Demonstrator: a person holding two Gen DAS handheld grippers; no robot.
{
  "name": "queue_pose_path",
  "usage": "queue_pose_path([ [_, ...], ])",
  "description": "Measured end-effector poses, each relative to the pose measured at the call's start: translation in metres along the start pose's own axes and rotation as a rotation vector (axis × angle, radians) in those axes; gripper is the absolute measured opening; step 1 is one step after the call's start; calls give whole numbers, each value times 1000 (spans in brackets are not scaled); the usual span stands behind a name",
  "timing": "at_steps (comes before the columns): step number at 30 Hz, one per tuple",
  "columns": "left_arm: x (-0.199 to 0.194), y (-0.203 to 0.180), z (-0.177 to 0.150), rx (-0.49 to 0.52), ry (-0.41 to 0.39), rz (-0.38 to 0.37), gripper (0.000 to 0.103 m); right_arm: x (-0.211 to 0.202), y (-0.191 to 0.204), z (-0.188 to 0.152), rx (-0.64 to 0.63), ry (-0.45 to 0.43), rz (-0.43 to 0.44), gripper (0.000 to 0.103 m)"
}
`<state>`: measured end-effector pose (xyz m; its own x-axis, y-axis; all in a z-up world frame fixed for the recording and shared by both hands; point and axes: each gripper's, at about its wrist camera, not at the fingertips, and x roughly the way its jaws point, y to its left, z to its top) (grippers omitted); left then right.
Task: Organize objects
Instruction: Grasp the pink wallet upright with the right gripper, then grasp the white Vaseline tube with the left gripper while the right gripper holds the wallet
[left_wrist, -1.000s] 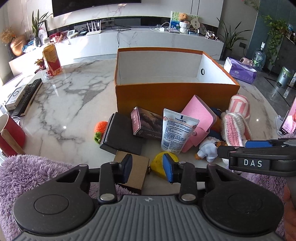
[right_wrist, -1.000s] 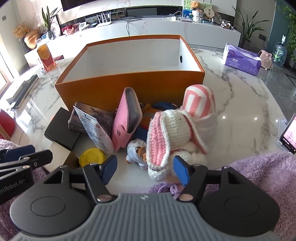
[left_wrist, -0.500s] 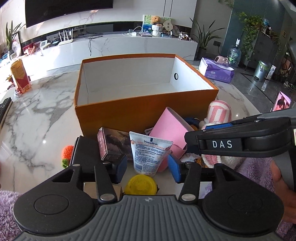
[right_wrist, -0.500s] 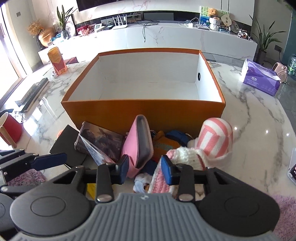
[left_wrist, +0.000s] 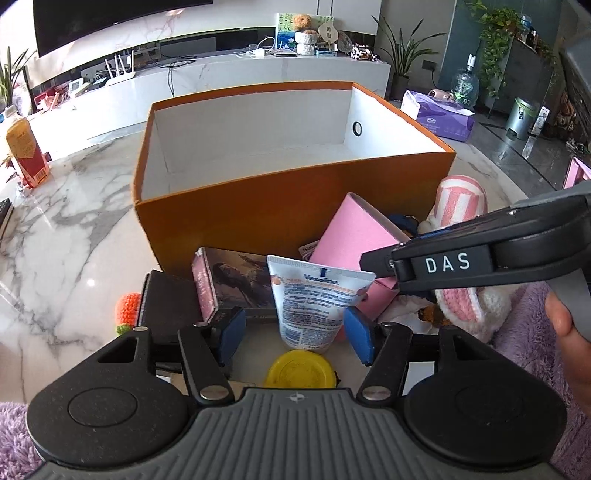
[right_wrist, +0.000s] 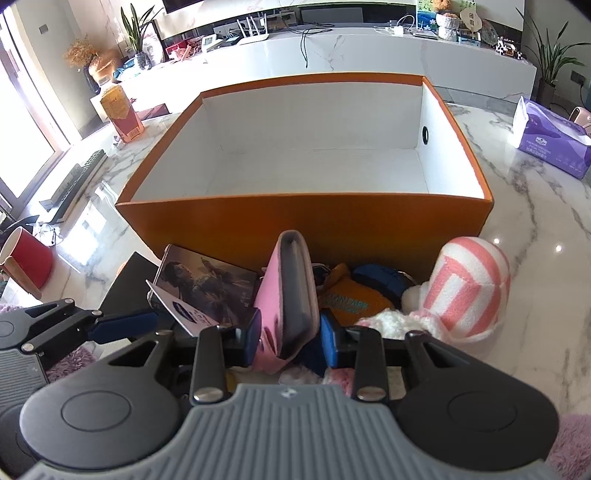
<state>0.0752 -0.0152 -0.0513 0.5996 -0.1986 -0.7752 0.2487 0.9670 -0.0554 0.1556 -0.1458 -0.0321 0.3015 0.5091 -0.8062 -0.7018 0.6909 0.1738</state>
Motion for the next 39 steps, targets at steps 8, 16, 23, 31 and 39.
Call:
queue_pose_path([
  [8, 6, 42, 18, -139, 55, 36, 66, 9, -3, 7, 12, 18, 13, 24],
  [16, 30, 57, 21, -242, 120, -2, 61, 7, 3, 5, -28, 22, 6, 22],
  [23, 39, 60, 24, -276, 138, -25, 38, 9, 4, 5, -26, 33, 32, 19],
  [31, 30, 53, 32, -312, 103, -223, 4, 8, -3, 5, 4, 38, 50, 18],
  [39, 11, 44, 33, -245, 60, -164, 27, 7, -12, 1, 48, 46, 77, 18],
])
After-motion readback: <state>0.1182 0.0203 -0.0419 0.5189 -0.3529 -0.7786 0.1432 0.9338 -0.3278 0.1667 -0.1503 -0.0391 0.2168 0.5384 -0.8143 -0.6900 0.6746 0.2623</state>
